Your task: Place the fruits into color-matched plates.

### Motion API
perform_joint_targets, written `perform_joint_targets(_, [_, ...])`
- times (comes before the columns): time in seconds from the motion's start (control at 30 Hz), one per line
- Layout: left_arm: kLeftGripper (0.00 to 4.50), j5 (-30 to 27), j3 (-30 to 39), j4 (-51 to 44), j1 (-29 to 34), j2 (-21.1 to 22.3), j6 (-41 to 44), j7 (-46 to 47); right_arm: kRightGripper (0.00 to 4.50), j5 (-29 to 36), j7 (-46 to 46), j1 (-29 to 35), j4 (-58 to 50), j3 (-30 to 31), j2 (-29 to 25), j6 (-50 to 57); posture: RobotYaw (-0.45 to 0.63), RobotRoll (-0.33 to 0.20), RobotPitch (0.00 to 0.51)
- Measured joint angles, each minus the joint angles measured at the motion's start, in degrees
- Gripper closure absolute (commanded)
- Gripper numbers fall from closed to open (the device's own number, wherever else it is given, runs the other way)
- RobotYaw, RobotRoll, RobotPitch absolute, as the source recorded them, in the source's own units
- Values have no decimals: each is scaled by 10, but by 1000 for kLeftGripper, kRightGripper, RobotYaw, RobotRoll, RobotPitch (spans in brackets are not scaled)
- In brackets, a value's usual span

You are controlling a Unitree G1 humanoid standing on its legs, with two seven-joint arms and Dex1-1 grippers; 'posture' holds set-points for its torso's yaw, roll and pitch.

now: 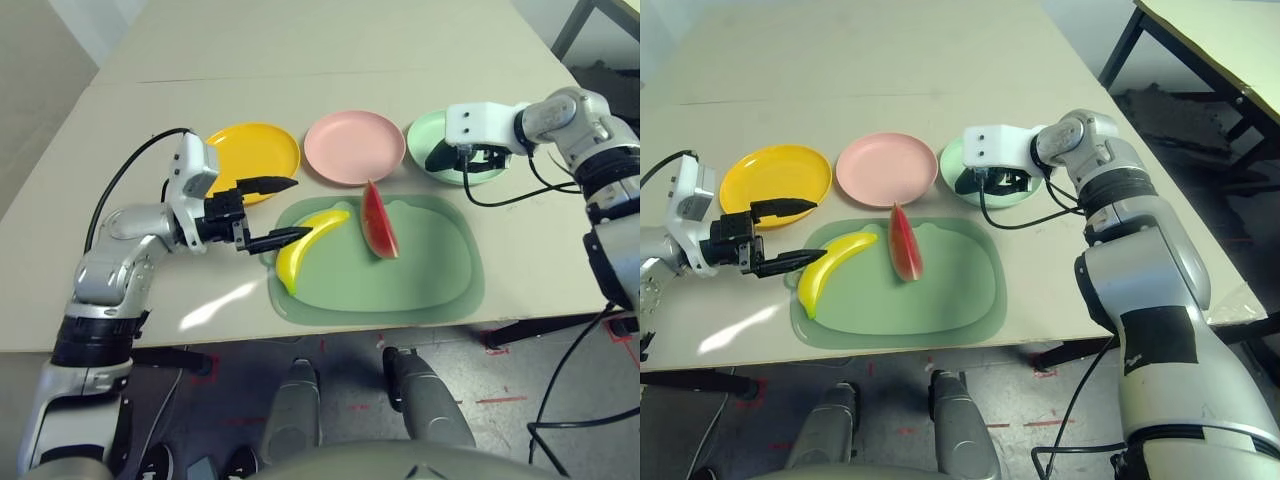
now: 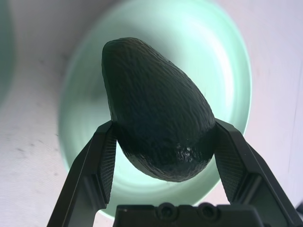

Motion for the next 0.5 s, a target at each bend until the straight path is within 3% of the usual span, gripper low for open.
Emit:
perform_joint_targets(0.3, [0, 11, 0, -2, 4, 3, -7, 1, 1211, -8, -12, 1, 9, -8, 3, 20, -45, 0, 183])
perform_joint_targets(0.33, [0, 16, -1, -1, 4, 6, -12, 0, 493, -10, -12, 1, 9, -8, 3, 20, -45, 0, 183])
perform_joint_targets(0.4, [0, 24, -4, 1, 4, 9, -21, -5, 19, -12, -12, 2, 9, -9, 3, 20, -45, 0, 183])
perform_joint_targets(0.5, [0, 34, -8, 8, 4, 9, -31, -11, 19, -13, -12, 8, 9, -13, 2, 18, -58, 0, 184])
